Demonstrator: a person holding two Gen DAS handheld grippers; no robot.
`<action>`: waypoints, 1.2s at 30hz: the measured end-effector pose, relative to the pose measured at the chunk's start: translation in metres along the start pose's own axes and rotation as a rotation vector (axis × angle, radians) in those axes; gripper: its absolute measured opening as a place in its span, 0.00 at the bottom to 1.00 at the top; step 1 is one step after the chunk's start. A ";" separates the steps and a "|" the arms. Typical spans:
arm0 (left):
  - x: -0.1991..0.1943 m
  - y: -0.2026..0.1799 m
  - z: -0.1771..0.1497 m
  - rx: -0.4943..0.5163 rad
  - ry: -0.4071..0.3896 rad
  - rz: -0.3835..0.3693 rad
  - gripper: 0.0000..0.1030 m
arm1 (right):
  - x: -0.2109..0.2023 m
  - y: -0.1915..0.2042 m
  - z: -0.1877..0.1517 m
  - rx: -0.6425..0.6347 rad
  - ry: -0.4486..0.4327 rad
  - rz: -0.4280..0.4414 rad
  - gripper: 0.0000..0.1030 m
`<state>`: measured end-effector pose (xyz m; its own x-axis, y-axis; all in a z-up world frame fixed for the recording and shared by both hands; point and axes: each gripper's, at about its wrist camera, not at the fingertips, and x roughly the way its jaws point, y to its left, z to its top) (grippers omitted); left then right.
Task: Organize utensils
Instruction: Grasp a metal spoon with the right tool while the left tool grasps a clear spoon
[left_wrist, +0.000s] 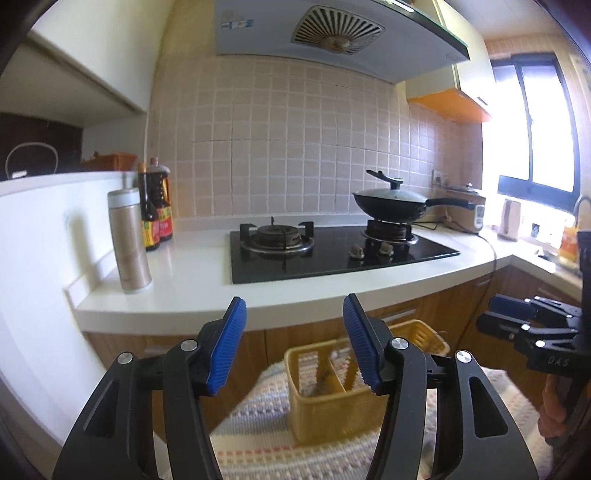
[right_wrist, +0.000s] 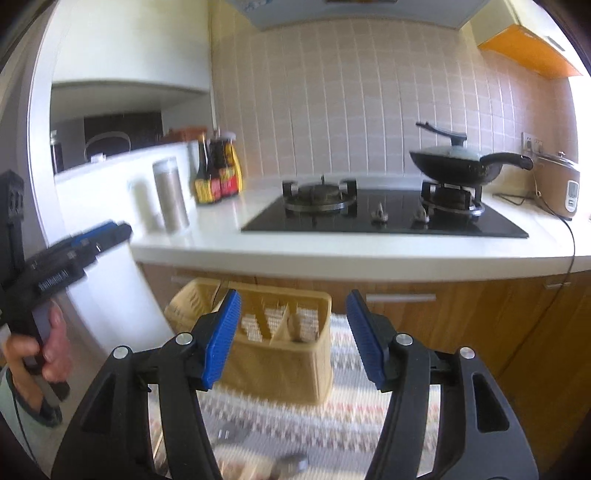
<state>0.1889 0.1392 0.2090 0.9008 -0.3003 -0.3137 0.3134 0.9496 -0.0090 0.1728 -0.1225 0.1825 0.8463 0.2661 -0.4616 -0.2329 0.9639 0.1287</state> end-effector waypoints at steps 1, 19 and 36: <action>-0.005 0.001 0.001 -0.004 0.012 -0.012 0.52 | -0.002 0.002 0.000 -0.002 0.029 -0.004 0.54; 0.006 -0.012 -0.073 0.055 0.501 -0.212 0.52 | 0.023 0.018 -0.070 0.115 0.604 0.026 0.53; 0.093 -0.053 -0.153 0.089 0.825 -0.304 0.43 | 0.097 -0.017 -0.142 0.575 0.909 0.159 0.33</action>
<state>0.2106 0.0748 0.0349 0.2813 -0.3449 -0.8955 0.5568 0.8187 -0.1404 0.1907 -0.1127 0.0109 0.0997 0.5177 -0.8498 0.1511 0.8362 0.5272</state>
